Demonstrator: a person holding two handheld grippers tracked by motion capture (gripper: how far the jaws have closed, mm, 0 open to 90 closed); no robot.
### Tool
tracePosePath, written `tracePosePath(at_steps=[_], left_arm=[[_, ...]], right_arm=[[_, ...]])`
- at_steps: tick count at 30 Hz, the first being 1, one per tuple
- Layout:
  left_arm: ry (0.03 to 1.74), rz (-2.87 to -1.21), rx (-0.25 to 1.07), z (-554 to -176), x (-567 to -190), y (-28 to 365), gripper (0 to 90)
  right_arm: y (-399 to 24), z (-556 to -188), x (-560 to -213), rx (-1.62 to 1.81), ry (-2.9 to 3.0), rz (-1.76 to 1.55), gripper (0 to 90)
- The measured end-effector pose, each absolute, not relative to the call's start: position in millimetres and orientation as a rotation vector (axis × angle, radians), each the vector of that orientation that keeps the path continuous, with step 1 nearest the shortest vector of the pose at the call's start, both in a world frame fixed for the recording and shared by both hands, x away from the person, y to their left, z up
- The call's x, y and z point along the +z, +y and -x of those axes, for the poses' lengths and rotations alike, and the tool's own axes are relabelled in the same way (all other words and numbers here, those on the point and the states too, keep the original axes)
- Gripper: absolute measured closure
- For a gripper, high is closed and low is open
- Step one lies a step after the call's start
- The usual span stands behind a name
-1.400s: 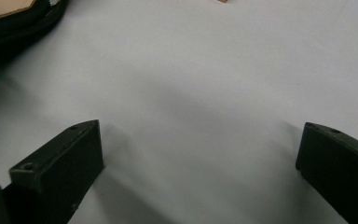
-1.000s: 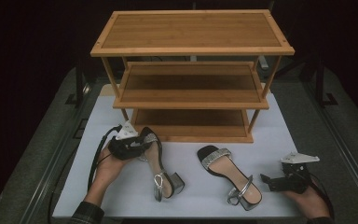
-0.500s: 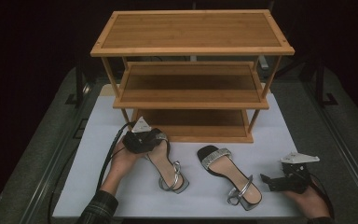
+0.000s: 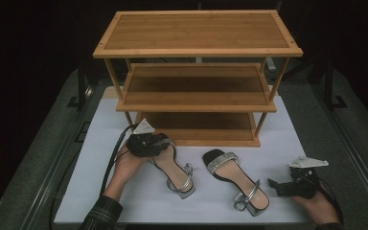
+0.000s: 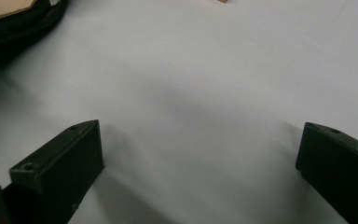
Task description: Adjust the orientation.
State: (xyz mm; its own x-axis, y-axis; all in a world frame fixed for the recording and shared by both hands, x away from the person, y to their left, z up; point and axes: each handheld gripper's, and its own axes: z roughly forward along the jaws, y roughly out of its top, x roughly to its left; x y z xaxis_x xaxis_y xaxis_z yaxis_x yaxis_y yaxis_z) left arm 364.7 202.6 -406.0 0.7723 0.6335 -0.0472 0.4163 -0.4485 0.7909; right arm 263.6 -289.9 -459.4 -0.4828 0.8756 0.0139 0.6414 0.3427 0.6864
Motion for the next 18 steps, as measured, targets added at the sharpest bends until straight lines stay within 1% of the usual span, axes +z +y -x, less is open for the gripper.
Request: tracePosePath(at_steps=[6, 14, 18], left_arm=[[0.694, -2.131, 0.267, -337, -390, 190, 42.5], [0.588, -2.100, 0.194, -303, -366, 169, 39.1], [0.558, -2.112, 0.177, -291, -364, 152, 36.1]], right_arm=[[-290, -264, -459, 0.907, 2.255, -1.340, 0.0], [-290, -264, -459, 0.906, 2.255, -1.340, 0.0], [-290, -264, -459, 0.906, 2.255, -1.340, 0.0]])
